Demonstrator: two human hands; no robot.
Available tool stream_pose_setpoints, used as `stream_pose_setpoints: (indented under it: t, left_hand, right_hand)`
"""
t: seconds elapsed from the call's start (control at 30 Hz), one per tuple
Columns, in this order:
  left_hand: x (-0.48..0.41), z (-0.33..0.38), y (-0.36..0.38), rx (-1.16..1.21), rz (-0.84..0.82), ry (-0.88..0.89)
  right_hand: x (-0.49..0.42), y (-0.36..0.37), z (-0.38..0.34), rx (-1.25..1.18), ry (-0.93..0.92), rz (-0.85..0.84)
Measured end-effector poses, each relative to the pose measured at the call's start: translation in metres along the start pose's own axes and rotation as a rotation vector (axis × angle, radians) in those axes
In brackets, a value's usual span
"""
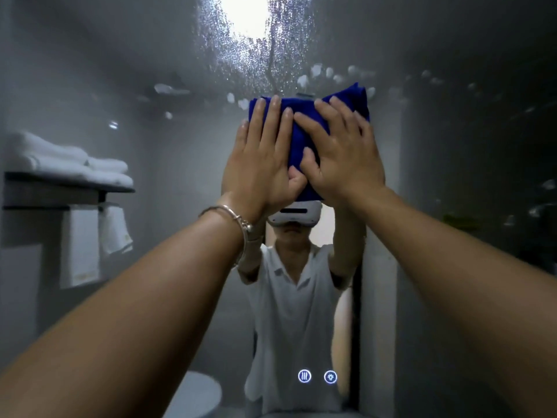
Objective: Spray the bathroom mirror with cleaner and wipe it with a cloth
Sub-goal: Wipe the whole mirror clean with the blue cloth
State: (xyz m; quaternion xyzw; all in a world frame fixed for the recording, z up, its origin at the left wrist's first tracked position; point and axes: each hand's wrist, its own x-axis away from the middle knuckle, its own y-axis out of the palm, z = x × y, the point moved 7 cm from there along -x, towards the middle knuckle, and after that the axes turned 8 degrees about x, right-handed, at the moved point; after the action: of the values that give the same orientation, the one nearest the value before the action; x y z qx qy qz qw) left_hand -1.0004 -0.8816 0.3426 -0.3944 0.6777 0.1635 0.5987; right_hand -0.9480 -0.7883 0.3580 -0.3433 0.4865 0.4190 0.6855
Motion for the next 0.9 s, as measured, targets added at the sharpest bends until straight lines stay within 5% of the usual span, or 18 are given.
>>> stream_pose_setpoints:
  t: [0.9]
  left_hand:
    - [0.099,0.070,0.041,0.094,0.026,0.013]
  right_hand:
    - [0.133,0.003,0.007,-0.018,0.043,-0.001]
